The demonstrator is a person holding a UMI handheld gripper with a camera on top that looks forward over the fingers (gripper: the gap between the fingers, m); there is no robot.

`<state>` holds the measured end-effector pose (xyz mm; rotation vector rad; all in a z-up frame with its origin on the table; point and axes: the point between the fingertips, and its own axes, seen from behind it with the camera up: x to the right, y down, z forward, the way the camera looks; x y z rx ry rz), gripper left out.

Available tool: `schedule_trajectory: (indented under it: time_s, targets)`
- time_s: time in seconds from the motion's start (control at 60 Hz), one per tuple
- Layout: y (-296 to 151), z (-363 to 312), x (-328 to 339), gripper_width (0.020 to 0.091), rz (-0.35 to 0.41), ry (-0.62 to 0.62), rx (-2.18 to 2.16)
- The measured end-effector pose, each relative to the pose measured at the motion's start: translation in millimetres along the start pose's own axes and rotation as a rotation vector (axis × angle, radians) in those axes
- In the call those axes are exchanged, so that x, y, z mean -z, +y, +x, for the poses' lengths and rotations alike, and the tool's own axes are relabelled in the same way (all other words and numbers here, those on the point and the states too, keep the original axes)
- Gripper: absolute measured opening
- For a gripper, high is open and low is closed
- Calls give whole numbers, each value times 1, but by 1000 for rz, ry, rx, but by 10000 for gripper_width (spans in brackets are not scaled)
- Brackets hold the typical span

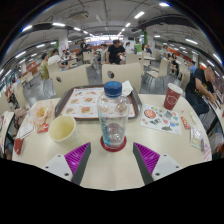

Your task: Pour water

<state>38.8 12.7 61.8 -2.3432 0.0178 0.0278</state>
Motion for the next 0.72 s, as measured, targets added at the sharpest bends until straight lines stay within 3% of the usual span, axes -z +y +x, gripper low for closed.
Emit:
schedule_trajectory:
  time_s: [0.2,0.367,0.717]
  targets:
    - [19,-25,89,848,-58,14,16]
    - [27,-41,133,854,-65,20,42]
    - [27,-45,153,852,-39,52,71]
